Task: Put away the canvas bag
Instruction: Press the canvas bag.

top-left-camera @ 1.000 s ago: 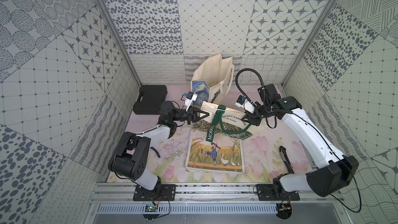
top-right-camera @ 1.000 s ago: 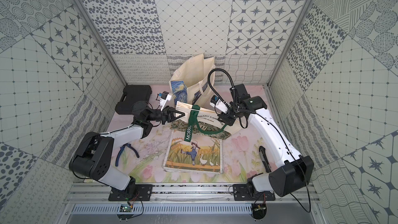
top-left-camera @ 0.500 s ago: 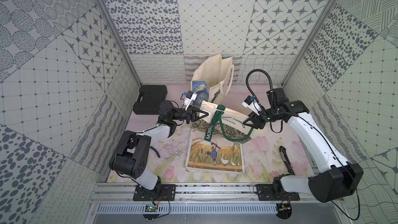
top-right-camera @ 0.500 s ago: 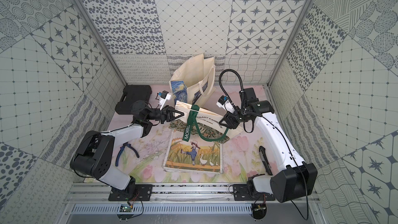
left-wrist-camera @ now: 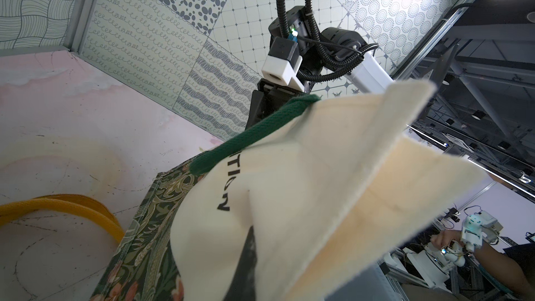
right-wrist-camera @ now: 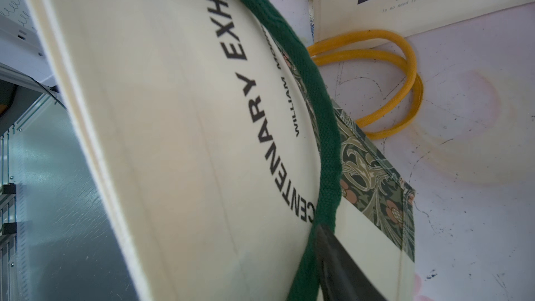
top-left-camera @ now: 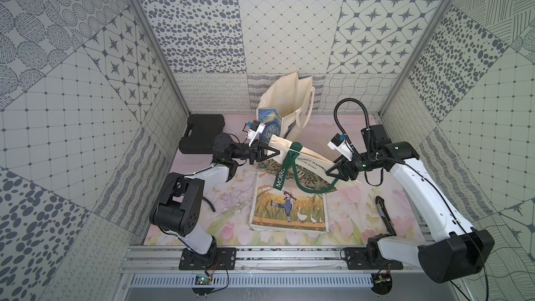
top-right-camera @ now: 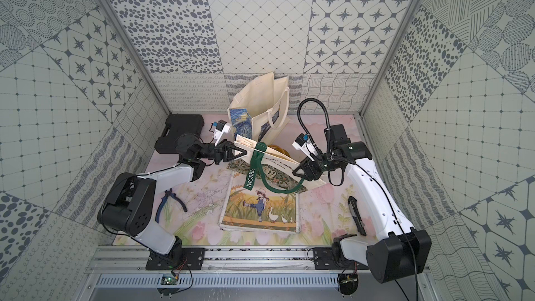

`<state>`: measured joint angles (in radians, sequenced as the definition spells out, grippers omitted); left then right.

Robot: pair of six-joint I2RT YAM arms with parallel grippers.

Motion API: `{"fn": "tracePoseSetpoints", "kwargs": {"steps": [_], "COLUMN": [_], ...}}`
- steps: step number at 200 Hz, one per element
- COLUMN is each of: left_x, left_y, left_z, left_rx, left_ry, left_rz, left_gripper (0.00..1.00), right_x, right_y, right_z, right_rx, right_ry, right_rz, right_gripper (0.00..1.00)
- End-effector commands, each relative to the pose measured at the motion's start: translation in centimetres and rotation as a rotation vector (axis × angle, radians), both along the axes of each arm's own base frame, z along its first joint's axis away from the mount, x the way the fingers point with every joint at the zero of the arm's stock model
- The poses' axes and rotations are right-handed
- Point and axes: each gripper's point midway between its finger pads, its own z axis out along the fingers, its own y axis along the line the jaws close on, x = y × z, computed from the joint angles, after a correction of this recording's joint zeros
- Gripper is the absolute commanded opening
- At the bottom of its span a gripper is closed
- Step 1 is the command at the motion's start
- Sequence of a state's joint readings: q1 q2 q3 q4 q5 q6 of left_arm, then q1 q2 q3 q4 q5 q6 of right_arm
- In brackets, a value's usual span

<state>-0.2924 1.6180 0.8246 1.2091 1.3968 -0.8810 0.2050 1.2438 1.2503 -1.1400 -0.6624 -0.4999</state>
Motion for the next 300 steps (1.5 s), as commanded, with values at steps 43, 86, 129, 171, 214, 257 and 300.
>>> {"fn": "tracePoseSetpoints", "kwargs": {"steps": [43,86,129,171,214,257,300], "left_x": [1.8,3.3,3.6,3.3,2.8,2.7,2.9], "left_y": [0.9,2.0,2.1,2.1,2.2,2.2,2.2], "left_z": [3.6,4.1,4.5,4.4,4.1,4.0,4.0], "left_rx": [-0.089,-0.091,-0.091,-0.086,-0.081,-0.078,-0.081], "left_ry": [-0.198,-0.183,-0.179,-0.161,-0.144,-0.132,-0.122], "left_rz": [0.086,0.127,0.126,0.118,0.114,0.112,0.118], "left_gripper": [0.0,0.0,0.0,0.0,0.0,0.0,0.0], "right_x": [-2.6,-2.0,-2.1,-0.6,1.1,1.8,1.2], "right_y": [-2.2,-4.3,-3.8,-2.1,-0.6,0.2,0.7], "right_z": [-2.5,-3.3,-3.3,-2.0,-0.9,0.2,0.6], "right_rx": [-0.109,-0.227,-0.19,-0.15,-0.196,-0.189,-0.16], "right_ry": [0.084,0.035,0.017,-0.049,-0.13,-0.161,-0.152], "right_rz": [-0.068,-0.134,-0.119,-0.094,-0.05,-0.034,-0.005], "right_gripper": [0.57,0.56,0.54,0.51,0.46,0.3,0.0]}}
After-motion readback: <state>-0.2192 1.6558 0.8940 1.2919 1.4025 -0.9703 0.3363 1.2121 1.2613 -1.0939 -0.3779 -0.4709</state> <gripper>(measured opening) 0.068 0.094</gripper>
